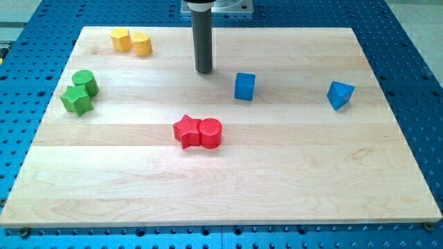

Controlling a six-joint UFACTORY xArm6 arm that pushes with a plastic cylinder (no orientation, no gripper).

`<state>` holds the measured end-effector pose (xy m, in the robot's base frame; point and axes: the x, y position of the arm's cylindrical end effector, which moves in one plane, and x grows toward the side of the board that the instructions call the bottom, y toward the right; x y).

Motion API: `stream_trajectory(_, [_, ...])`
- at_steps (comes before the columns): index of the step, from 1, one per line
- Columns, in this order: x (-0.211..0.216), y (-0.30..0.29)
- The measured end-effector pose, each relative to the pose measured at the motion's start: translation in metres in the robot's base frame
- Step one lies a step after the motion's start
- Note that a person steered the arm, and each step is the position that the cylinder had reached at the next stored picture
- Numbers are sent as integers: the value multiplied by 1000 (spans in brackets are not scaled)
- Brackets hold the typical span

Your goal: Slide the cube towards the top right side of the red circle

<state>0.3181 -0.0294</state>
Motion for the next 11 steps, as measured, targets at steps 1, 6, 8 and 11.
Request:
stream_trajectory(1, [-3, 2])
stream_trajectory(6, [0, 108])
stream_trajectory(8, [62, 54])
stream_trajectory(11, [93, 83])
